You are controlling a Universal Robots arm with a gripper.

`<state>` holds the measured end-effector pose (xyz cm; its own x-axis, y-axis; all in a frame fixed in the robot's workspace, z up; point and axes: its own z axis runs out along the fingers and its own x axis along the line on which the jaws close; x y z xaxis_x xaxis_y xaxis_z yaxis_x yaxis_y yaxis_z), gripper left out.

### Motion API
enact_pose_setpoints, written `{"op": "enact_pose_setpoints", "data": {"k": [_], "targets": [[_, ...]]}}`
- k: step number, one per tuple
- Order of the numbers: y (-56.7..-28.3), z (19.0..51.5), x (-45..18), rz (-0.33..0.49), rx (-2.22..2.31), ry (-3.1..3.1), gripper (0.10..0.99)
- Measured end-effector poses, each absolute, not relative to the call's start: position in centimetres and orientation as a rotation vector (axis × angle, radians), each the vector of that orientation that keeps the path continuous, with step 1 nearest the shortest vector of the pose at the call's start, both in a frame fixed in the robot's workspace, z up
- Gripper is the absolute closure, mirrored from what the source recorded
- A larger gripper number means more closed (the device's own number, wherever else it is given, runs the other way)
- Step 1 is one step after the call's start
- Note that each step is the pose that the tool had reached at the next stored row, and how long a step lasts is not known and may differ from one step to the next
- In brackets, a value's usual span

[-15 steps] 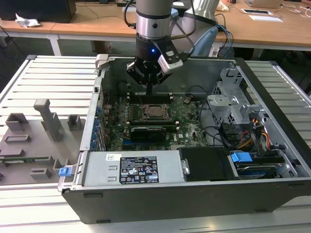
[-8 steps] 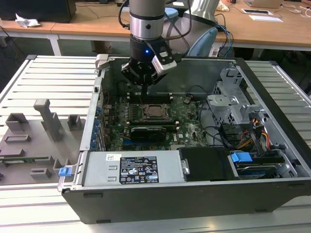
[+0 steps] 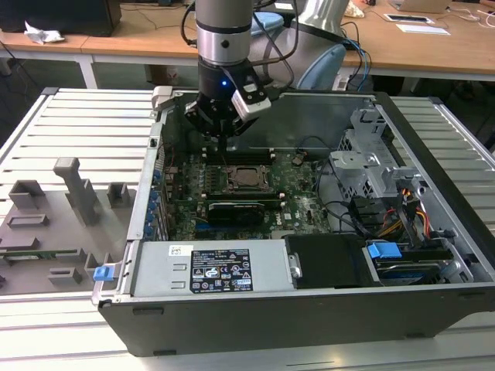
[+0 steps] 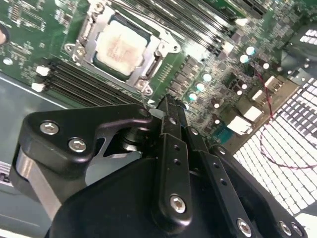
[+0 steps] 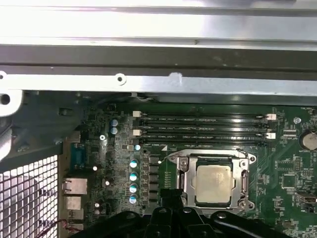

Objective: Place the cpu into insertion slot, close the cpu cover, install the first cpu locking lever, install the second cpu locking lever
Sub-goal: 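Install the first cpu locking lever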

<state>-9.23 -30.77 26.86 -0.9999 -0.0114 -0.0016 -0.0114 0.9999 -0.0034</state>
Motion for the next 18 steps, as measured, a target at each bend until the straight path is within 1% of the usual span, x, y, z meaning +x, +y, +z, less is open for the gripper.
{"op": "enact_pose_setpoints", "data": {"k": [3,5,18], "targets": [[-30.7,26.8,-9.9,-0.005,-0.017,3.14,0.98],[-29.3,26.2,-10.8,-0.005,-0.018,3.14,0.98],[-27.9,25.9,-9.6,-0.008,-0.018,3.142,0.98]]}}
